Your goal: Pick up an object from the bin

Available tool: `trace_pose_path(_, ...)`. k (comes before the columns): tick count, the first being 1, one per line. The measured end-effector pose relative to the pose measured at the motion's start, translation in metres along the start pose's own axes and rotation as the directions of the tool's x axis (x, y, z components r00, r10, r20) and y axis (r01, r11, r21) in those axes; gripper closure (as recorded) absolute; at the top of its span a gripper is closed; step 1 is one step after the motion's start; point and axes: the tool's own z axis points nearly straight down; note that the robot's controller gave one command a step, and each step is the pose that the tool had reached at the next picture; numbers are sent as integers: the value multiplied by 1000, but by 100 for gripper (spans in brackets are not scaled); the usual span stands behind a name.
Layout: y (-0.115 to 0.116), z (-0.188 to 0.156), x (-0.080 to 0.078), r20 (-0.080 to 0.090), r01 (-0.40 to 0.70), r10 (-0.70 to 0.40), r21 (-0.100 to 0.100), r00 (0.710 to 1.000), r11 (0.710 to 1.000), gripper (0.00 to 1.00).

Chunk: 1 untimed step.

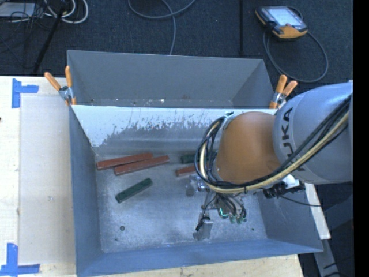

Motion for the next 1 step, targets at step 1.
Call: trace_pose_path(1,0,-4,-2,8,-2,2,-1,1000,1000,0)
